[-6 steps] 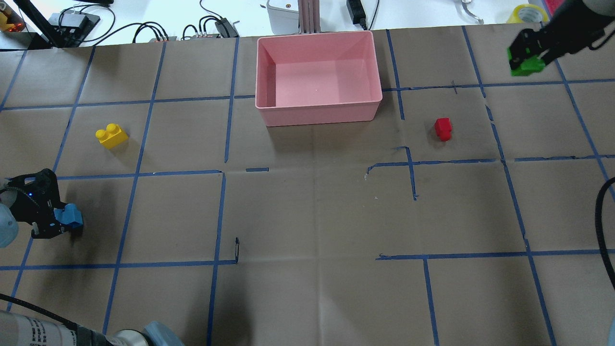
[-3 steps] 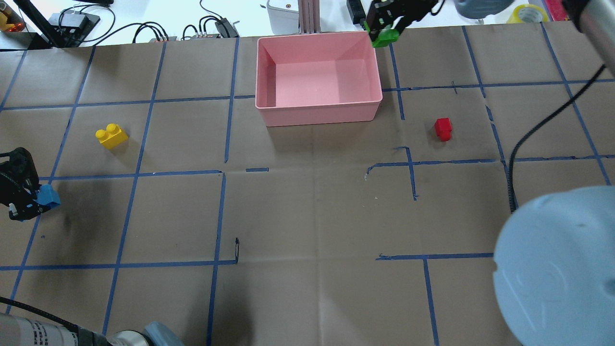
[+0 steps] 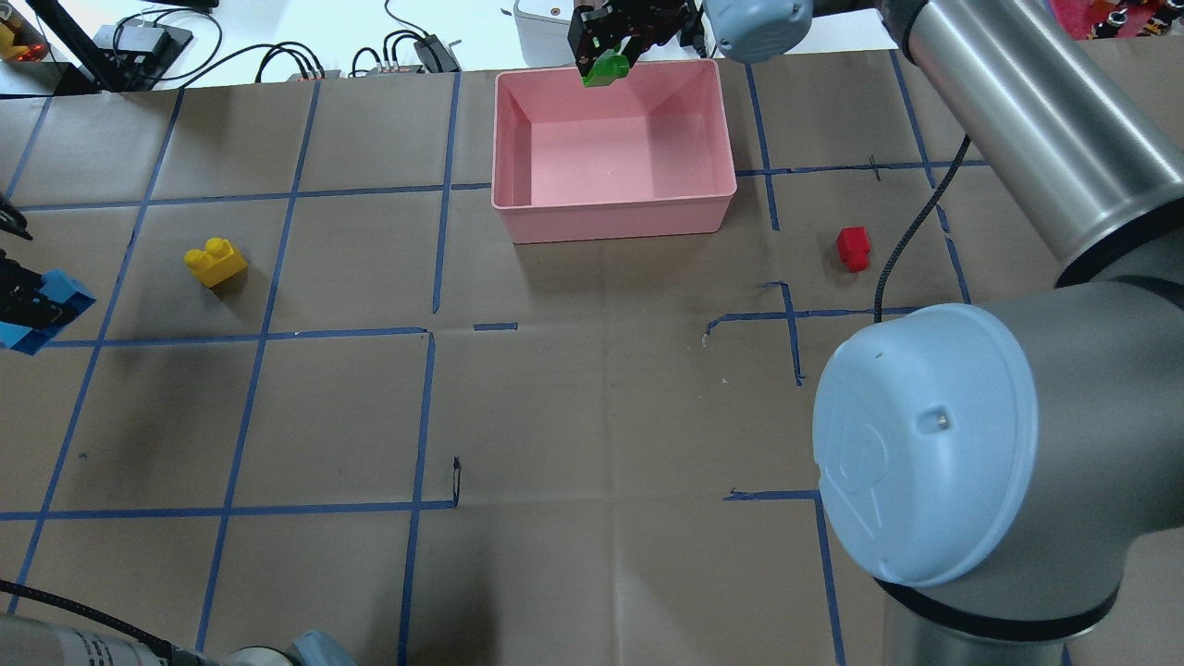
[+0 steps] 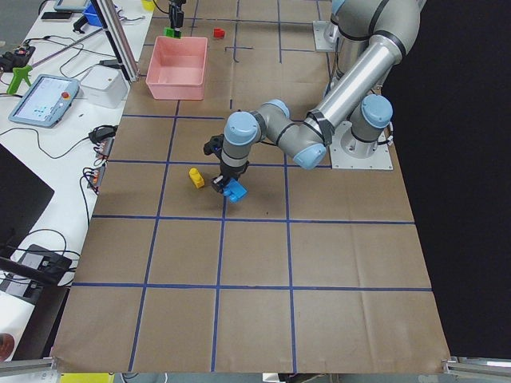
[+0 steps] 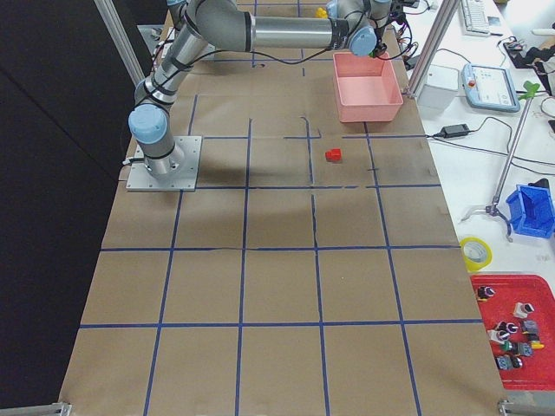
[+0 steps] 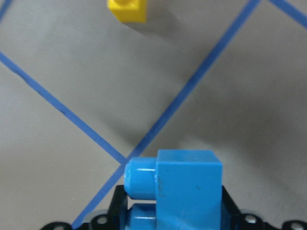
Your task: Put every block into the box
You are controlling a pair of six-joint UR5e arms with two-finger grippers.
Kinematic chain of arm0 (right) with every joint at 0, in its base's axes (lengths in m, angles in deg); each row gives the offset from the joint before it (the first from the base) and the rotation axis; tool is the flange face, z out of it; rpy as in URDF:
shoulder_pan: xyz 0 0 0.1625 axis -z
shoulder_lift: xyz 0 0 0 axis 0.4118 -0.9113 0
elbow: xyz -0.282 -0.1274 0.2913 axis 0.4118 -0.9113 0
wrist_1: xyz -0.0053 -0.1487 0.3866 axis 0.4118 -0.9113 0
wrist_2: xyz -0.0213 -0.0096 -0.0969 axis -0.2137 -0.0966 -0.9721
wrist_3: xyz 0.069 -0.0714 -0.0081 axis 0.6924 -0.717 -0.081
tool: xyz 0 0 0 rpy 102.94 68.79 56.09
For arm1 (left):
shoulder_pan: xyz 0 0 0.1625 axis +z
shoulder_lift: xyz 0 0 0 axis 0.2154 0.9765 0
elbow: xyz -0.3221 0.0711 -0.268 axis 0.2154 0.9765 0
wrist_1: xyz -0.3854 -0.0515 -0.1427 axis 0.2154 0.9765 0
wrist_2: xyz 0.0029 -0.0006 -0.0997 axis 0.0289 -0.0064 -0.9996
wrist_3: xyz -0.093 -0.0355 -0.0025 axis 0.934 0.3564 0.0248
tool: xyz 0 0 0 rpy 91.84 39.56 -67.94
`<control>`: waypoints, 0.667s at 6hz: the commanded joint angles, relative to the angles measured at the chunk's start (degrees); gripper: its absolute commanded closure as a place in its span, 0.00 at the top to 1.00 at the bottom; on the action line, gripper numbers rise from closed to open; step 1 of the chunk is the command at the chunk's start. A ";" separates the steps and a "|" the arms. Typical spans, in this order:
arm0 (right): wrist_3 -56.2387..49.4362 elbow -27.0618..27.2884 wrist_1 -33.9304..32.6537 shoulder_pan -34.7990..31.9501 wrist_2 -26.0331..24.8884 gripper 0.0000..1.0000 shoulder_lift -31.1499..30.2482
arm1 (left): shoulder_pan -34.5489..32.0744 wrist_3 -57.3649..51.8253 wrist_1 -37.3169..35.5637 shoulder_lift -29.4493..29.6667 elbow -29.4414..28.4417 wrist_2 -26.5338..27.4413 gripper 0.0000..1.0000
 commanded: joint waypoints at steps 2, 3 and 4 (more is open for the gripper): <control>-0.77 0.70 3.12 -0.04 -0.03 1.00 -0.39 | -11.13 32.70 19.25 -0.16 -16.48 -0.02 0.10; -0.77 0.79 3.73 0.66 -0.20 1.00 -1.17 | -15.70 43.17 23.14 0.53 -21.14 0.50 0.10; -1.72 0.87 7.31 2.49 -0.90 1.00 -4.23 | -21.05 51.19 23.44 2.02 -23.97 2.16 0.10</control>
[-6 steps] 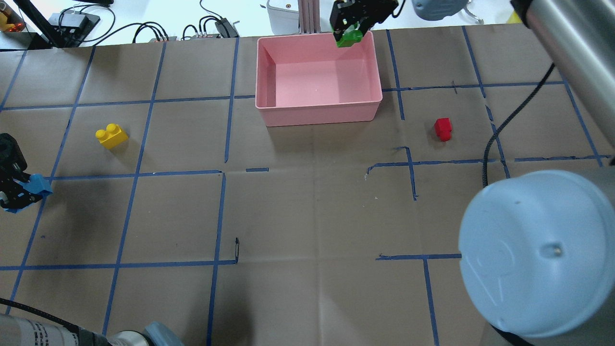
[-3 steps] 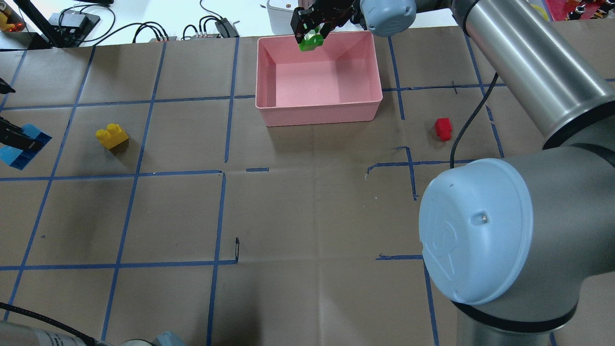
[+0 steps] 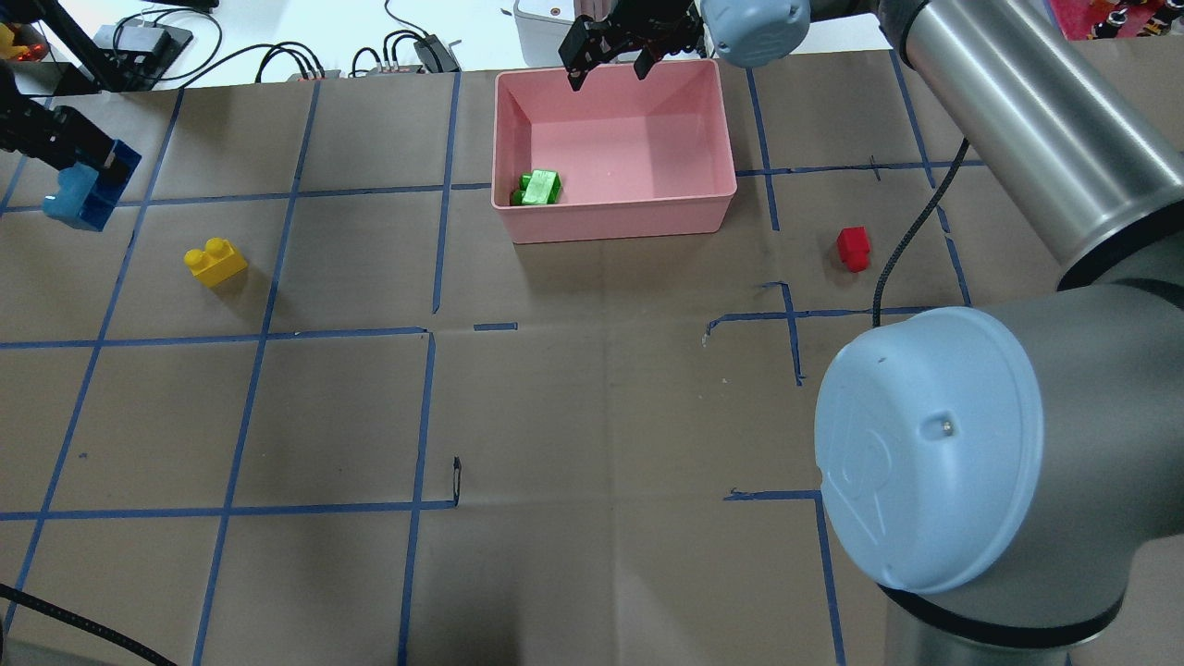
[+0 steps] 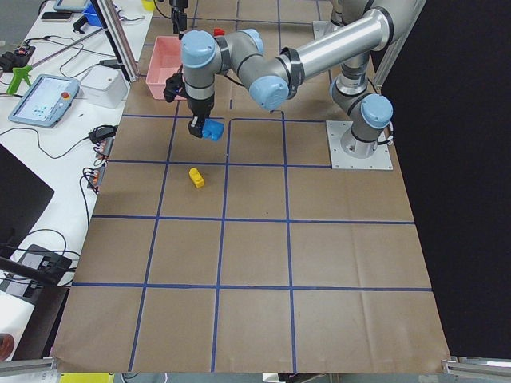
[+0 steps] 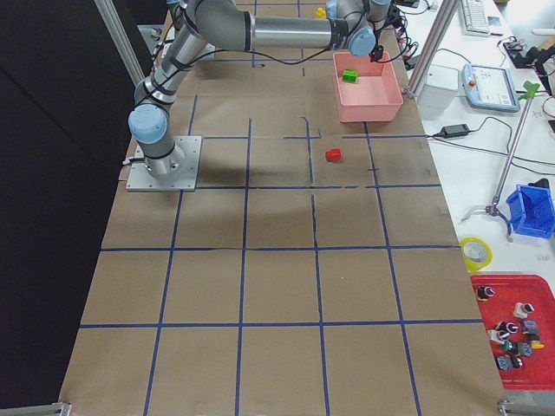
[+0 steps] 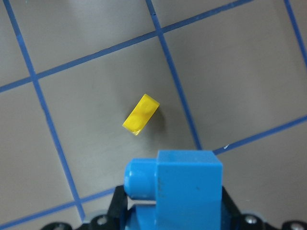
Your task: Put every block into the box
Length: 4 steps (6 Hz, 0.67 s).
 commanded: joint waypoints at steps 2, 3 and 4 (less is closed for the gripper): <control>-12.21 3.05 15.21 11.93 -5.26 1.00 -11.86 | -11.88 22.67 0.79 5.28 -6.31 1.01 0.10; -14.53 4.98 15.16 14.68 -11.88 0.99 -14.52 | -16.09 29.00 0.78 9.14 -11.02 1.10 0.10; -14.47 8.57 14.20 14.71 -16.38 0.99 -15.42 | -21.78 35.76 1.48 14.83 -18.99 1.19 0.10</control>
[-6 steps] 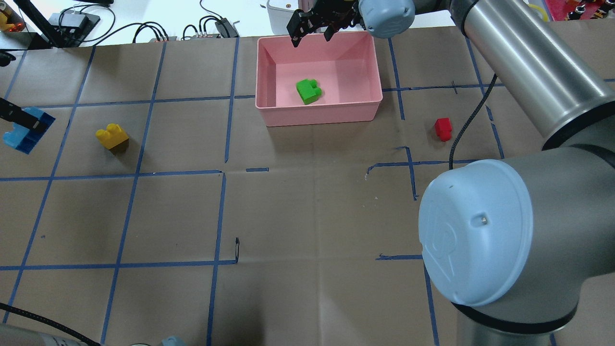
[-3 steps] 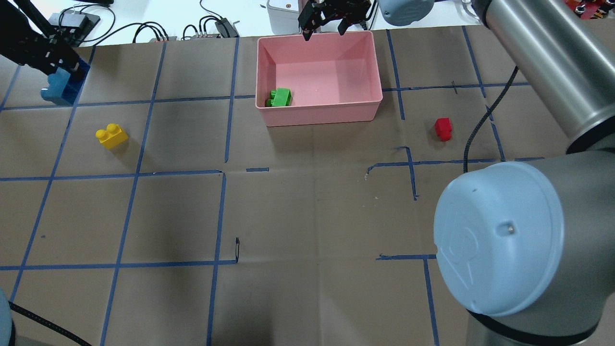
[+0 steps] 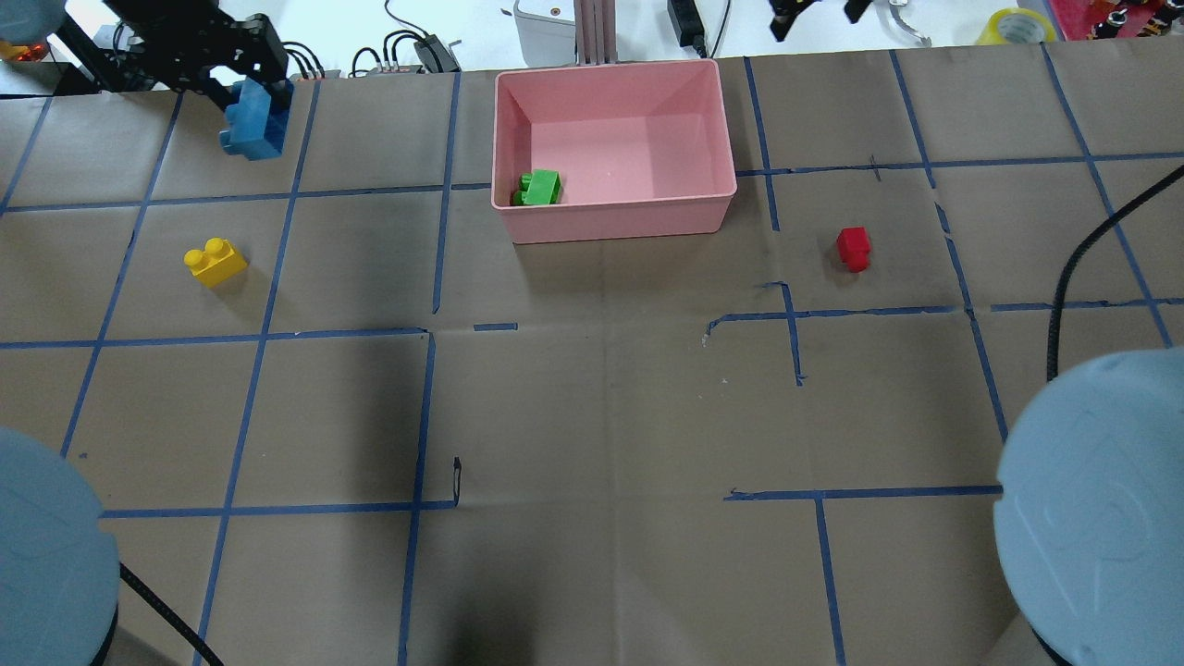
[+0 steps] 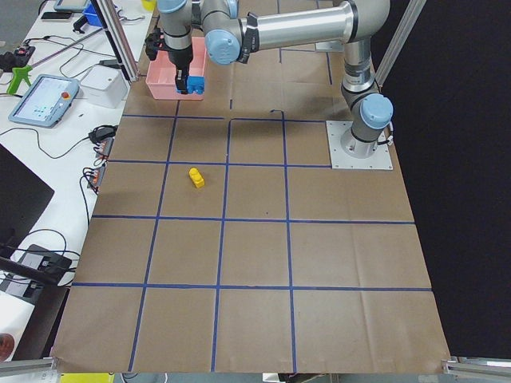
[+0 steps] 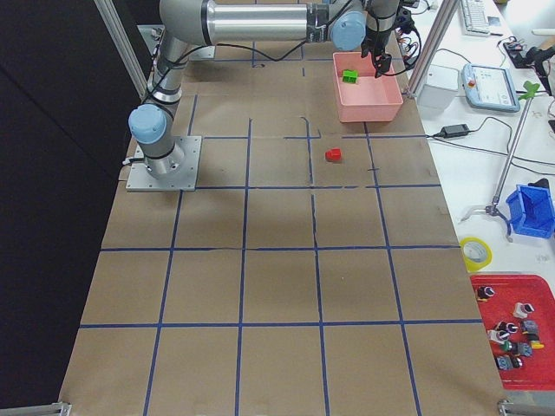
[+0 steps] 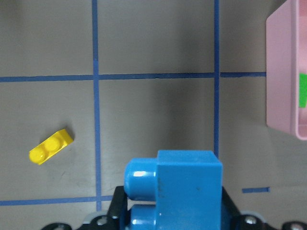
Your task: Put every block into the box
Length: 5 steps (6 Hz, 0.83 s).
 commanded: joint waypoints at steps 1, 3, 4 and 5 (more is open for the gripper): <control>-0.70 9.64 -7.24 1.06 -5.24 0.93 -3.01 | -9.96 12.07 0.46 11.15 -12.92 0.26 0.10; 1.31 24.75 -23.60 1.67 -6.12 0.93 -6.00 | -17.46 19.83 0.20 18.83 -20.61 3.42 0.10; 2.55 30.13 -31.14 2.20 -5.95 0.93 -5.31 | -18.70 20.73 -0.41 20.51 -20.63 3.42 0.10; 2.64 37.76 -40.62 2.64 -6.21 0.93 -4.96 | -19.06 20.74 -3.63 23.14 -19.94 3.51 0.10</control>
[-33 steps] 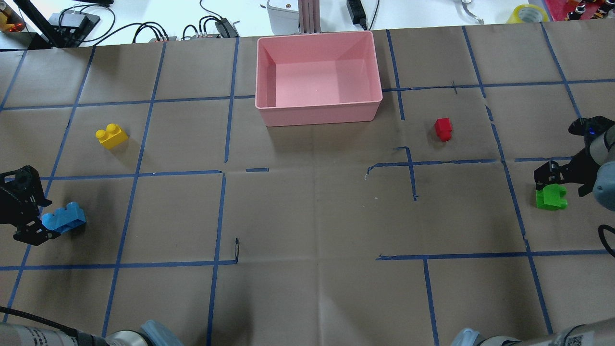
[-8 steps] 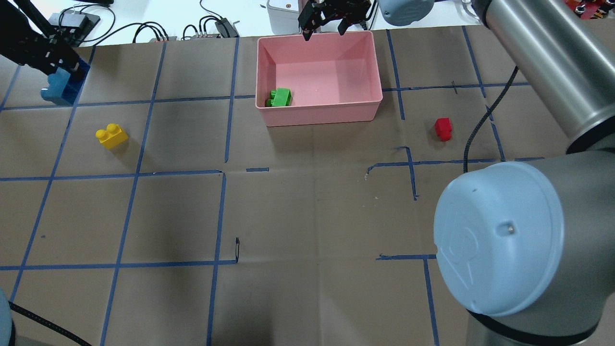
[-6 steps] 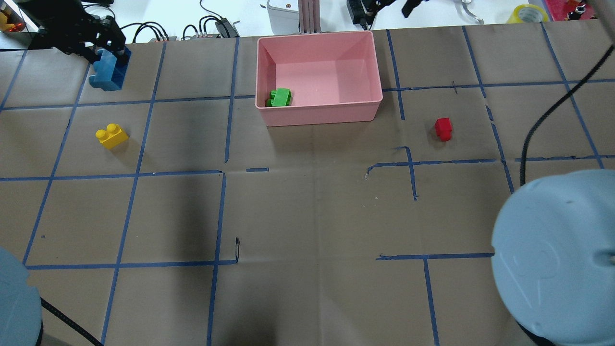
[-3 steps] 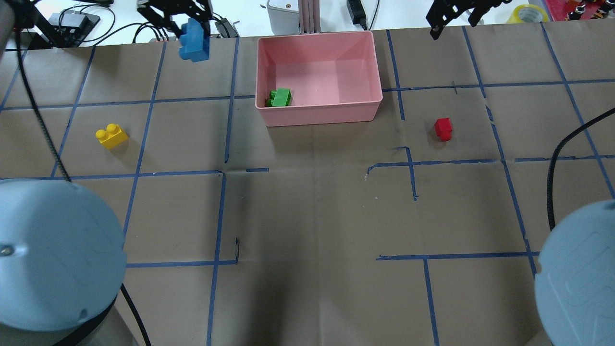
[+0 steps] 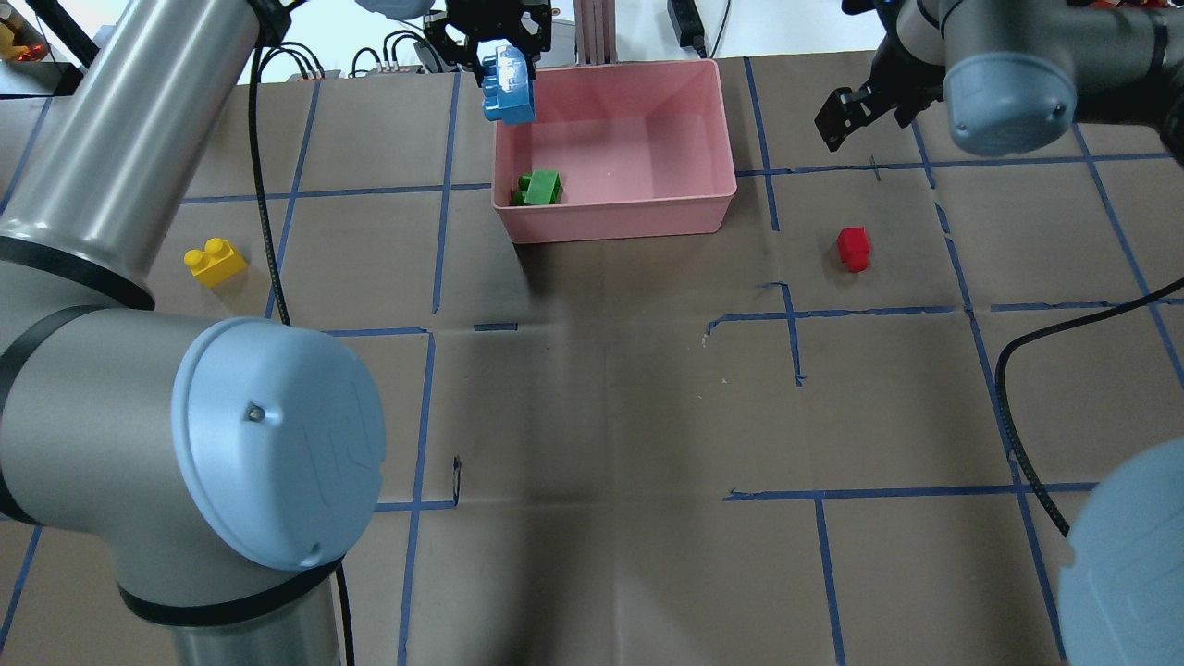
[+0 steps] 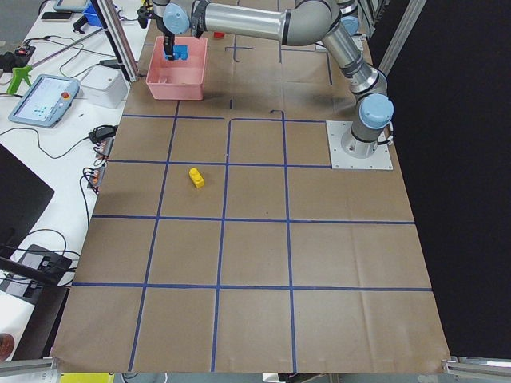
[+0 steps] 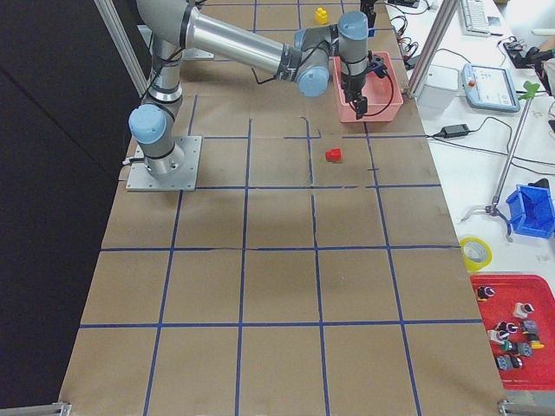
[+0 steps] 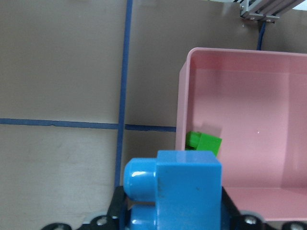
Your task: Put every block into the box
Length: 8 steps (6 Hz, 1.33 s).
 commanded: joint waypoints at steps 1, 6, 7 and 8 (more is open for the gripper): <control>0.46 16.13 -17.23 2.11 0.19 0.93 0.12 | -1.30 0.48 -5.59 6.15 0.04 1.36 0.10; 6.82 21.33 -27.60 5.11 0.64 0.92 3.81 | -2.71 0.48 -7.47 5.06 -0.22 4.27 1.00; 11.58 21.15 -27.60 5.11 0.20 0.92 3.73 | -1.23 -0.30 -6.42 -0.08 0.82 4.27 1.00; 11.97 20.36 -27.60 5.03 0.80 0.92 4.07 | 2.00 -0.74 -1.10 -5.70 1.00 3.84 1.00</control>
